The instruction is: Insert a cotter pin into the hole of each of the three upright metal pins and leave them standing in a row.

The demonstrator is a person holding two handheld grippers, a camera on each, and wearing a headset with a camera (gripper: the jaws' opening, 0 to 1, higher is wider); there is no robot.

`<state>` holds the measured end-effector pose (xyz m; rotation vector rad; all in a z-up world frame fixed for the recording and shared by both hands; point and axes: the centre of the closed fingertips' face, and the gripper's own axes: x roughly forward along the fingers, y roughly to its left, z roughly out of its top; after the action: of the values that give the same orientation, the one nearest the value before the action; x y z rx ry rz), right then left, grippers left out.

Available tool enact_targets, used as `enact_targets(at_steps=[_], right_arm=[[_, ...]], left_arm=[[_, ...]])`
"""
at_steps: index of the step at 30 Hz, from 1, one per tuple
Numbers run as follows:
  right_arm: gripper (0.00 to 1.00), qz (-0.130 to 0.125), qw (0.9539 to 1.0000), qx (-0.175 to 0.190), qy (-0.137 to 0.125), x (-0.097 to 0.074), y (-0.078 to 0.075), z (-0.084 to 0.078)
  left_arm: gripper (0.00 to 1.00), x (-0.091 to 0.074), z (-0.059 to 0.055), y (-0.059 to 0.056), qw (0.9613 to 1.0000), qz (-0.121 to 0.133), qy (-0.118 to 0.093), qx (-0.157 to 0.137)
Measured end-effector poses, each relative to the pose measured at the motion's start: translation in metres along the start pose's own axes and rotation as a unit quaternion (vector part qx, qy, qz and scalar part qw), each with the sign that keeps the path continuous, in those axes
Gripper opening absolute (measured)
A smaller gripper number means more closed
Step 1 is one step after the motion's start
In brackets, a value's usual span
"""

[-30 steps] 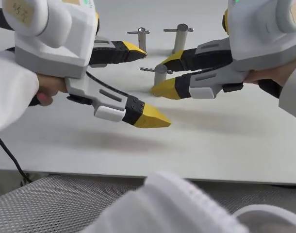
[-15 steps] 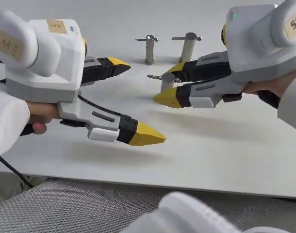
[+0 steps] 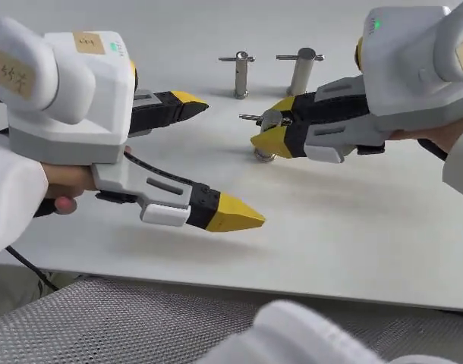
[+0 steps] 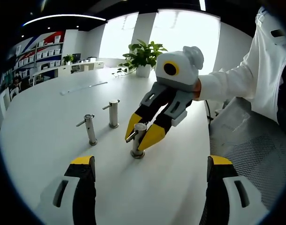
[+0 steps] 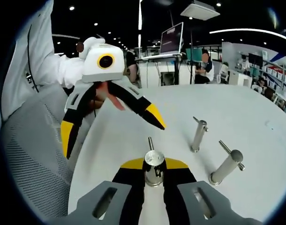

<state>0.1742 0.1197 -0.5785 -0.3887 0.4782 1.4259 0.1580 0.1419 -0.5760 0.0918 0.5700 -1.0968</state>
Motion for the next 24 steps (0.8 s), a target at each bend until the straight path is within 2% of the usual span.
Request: enact_targets(at_steps=[3, 6, 7, 11, 15, 16, 19, 24], right_arm=[[0.08, -0.004, 0.9999, 0.000, -0.012, -0.010, -0.005, 0.003], [0.08, -0.015, 0.9997, -0.001, -0.019, -0.026, -0.018, 0.004], [0.08, -0.026, 0.9994, 0.003, -0.022, -0.033, -0.027, 0.003], [0.08, -0.049, 0.9984, 0.013, -0.023, -0.053, -0.053, -0.009], [0.08, -0.072, 0.9972, 0.016, -0.005, -0.073, -0.077, -0.031], [0.08, -0.075, 0.9970, 0.017, -0.003, -0.074, -0.072, -0.032], [0.08, -0.086, 0.9960, 0.025, -0.003, -0.083, -0.082, -0.040], [0.08, -0.089, 0.9954, 0.033, -0.011, -0.090, -0.092, -0.045]], left_arm=[[0.99, -0.001, 0.000, 0.000, 1.0000, 0.002, 0.000, -0.001], [0.99, -0.002, 0.000, 0.000, 1.0000, 0.004, 0.003, 0.000], [0.99, -0.002, 0.000, -0.002, 1.0000, 0.003, 0.005, 0.002], [0.99, -0.004, 0.000, -0.003, 0.9999, 0.005, 0.010, 0.004], [0.99, -0.003, 0.001, -0.005, 0.9999, 0.007, 0.012, 0.003], [0.99, -0.002, 0.001, -0.004, 0.9999, 0.009, 0.013, 0.001], [0.99, -0.002, -0.003, -0.001, 0.9995, 0.018, 0.025, -0.008], [0.99, -0.003, -0.003, -0.004, 0.9996, 0.012, 0.027, -0.001]])
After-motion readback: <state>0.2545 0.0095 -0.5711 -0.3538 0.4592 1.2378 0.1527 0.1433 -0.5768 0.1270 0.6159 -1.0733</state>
